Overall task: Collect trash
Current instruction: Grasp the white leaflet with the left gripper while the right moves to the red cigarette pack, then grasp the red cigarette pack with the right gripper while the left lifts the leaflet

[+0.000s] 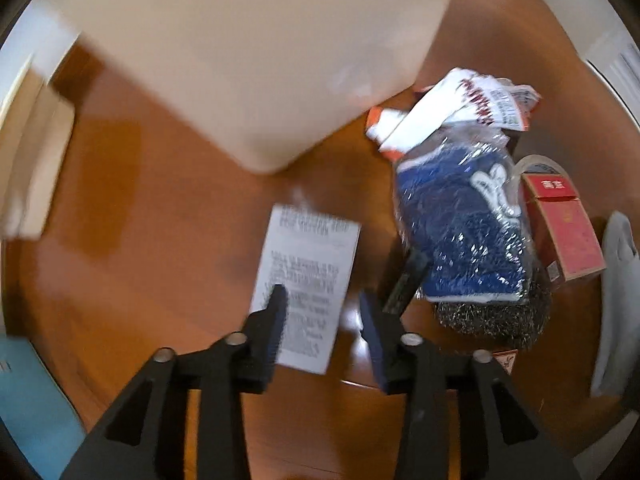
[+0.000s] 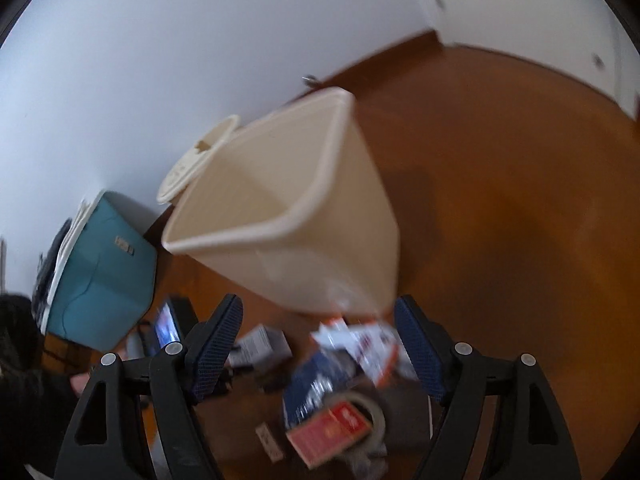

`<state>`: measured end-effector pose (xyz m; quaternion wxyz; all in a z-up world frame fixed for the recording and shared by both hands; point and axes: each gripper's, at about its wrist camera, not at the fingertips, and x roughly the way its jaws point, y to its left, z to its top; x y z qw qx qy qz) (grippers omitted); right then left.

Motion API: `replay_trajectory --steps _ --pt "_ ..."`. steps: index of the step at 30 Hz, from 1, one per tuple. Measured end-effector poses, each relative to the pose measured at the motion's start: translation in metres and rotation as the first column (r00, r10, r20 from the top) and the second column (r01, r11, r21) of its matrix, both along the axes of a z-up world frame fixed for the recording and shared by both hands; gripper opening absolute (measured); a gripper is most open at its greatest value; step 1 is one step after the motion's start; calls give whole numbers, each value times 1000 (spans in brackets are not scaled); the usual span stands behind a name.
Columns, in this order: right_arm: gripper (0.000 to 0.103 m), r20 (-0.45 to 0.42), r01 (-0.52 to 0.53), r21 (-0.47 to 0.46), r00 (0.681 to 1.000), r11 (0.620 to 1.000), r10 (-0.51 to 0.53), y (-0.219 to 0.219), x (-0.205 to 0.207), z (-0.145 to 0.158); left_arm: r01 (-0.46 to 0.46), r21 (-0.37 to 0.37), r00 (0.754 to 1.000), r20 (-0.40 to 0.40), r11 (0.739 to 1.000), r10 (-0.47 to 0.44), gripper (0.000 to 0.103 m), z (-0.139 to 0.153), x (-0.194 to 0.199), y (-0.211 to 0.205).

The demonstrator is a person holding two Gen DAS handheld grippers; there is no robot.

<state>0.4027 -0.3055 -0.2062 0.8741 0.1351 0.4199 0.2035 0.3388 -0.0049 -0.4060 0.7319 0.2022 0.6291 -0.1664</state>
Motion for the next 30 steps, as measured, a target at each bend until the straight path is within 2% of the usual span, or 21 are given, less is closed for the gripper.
replay_trajectory --steps 1,2,3,6,9,12,14,15,16,17,20,22,24,25,27,28,30 --pt "81 -23 9 8 1000 1000 -9 -8 -6 -8 19 -4 1000 2 1000 -19 57 3 1 -3" --pt "81 -43 16 10 999 1000 -15 -11 -9 -15 38 -11 999 -7 999 -38 72 4 4 -6" --pt "81 -57 20 6 998 1000 -20 -12 -12 -20 59 -15 998 -37 998 -60 78 1 6 -9" --pt "81 -97 24 -2 995 1000 -24 -8 -17 -33 88 43 996 -21 995 -88 78 -7 10 -14" --pt "81 -112 10 -25 994 1000 -13 -5 -23 -44 68 55 997 -31 996 -67 78 -17 17 -11" --pt "81 -187 -6 -9 982 1000 4 2 -24 -67 46 73 997 -57 996 -42 78 -35 22 -7" --pt "81 -239 -11 18 971 1000 15 10 -24 -84 16 52 997 -75 999 -12 77 -41 21 -2" --pt "81 -271 -2 27 963 1000 9 13 -25 -94 -9 22 996 -91 1000 11 62 -43 20 2" --pt "81 -306 25 40 952 999 -12 15 -26 -103 -26 10 995 -99 1000 27 54 -44 20 3" --pt "81 -333 45 55 943 998 -24 15 -27 -110 -45 -11 993 -109 999 44 55 -43 19 4" --pt "81 -461 135 164 886 977 -45 14 -34 -142 -92 -63 991 -100 994 85 54 -36 11 6" --pt "80 -523 196 286 852 938 -19 11 -45 -159 -144 -105 987 -82 984 136 54 -24 1 10" --pt "80 -604 312 438 797 843 18 4 -61 -183 -206 -140 978 -63 968 199 54 -12 -7 16" --pt "80 -640 372 481 768 794 28 0 -68 -195 -239 -163 971 -62 957 232 54 -7 -12 20" --pt "80 -706 499 533 707 684 35 -8 -83 -220 -291 -195 957 -68 937 283 54 0 -21 24" --pt "80 -732 545 539 680 642 37 -11 -88 -231 -301 -201 954 -72 932 292 54 1 -25 25" --pt "80 -743 582 561 668 589 47 -12 -90 -240 -316 -206 949 -75 926 307 54 5 -32 25"
